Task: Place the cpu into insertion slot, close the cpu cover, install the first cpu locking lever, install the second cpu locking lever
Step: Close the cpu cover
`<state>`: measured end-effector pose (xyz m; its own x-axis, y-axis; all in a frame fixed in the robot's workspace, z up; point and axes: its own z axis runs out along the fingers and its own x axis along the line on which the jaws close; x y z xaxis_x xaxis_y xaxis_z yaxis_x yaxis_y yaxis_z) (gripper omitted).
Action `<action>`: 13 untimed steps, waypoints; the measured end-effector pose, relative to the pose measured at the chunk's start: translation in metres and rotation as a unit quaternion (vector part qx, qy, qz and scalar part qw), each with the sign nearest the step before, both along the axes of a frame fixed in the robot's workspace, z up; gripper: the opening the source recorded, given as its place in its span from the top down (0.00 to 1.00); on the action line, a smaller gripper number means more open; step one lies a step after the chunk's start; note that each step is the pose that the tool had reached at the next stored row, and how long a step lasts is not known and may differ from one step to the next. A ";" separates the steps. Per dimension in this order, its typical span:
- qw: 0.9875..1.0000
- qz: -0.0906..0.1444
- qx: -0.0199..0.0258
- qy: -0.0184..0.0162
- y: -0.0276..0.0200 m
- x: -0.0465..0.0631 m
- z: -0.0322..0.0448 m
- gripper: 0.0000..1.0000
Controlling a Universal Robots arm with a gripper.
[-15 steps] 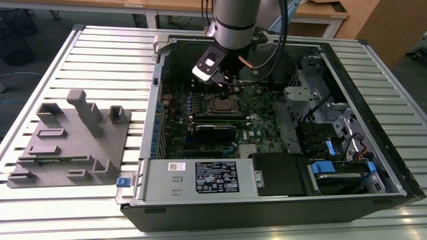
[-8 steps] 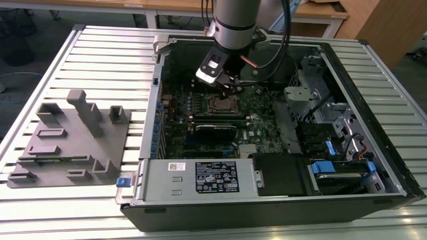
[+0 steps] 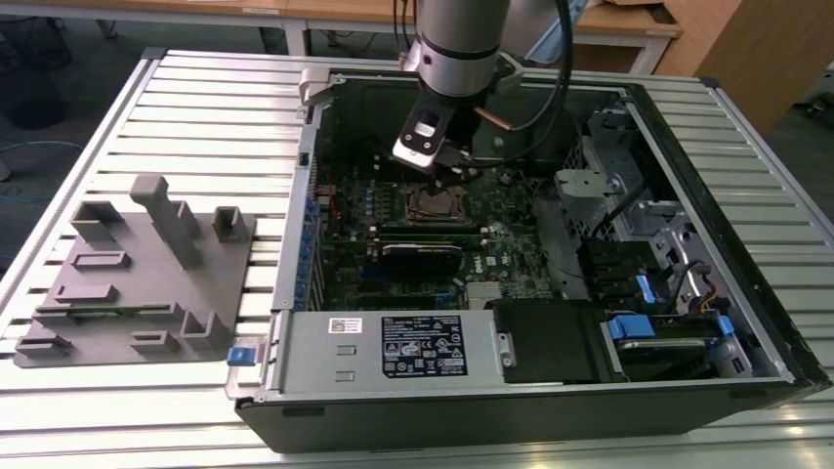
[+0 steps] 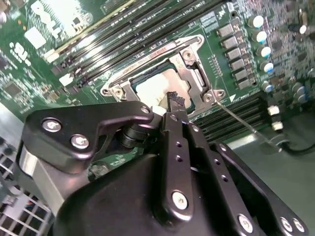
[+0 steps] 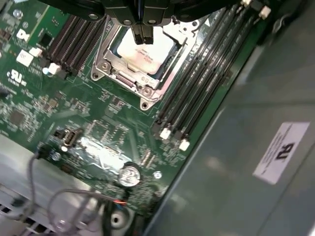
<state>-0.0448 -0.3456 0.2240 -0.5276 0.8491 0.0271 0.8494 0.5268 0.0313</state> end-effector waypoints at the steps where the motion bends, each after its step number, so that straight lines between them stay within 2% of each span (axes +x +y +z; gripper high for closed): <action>1: 1.000 0.009 0.000 0.000 0.0000 0.000 0.0000 0.90; 4: 0.999 0.036 0.000 0.000 0.0000 0.000 -0.0001 0.90; 7: 0.998 0.063 0.000 0.000 0.0000 0.000 -0.0001 0.90; 10: 0.996 0.091 0.000 0.000 0.0000 0.000 -0.0002 0.90; 13: 0.993 0.118 0.000 0.000 0.0000 0.000 -0.0002 0.90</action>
